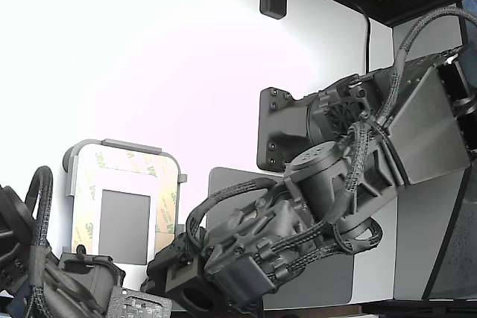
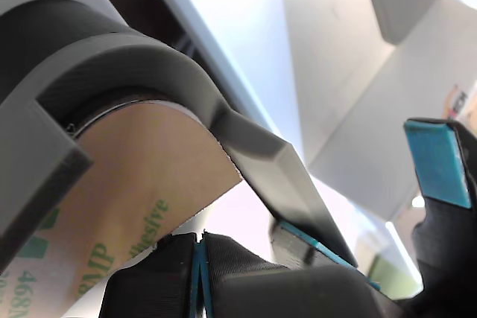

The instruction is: Peel off protective film from adhesive tape.

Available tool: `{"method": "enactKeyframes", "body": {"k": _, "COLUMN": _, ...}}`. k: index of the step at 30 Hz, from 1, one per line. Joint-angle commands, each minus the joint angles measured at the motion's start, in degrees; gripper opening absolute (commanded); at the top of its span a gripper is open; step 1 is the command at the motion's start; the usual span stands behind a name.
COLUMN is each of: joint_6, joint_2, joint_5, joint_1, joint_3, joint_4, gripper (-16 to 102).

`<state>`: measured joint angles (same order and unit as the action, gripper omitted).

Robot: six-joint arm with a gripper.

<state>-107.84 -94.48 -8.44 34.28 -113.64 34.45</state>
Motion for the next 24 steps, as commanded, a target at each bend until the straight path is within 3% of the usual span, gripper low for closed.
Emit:
{"method": "enactKeyframes", "body": {"k": 1, "joint_6": 0.09, "joint_2": -1.85, "joint_5": 0.09, "joint_1": -0.35, "joint_3": 1.14, "joint_4": -0.18, "gripper": -11}}
{"method": "enactKeyframes", "body": {"k": 24, "joint_6": -0.35, "joint_2": -3.52, "joint_5": 0.09, "joint_1": -0.26, "joint_3": -0.62, "joint_4": 0.44, "gripper": -11}}
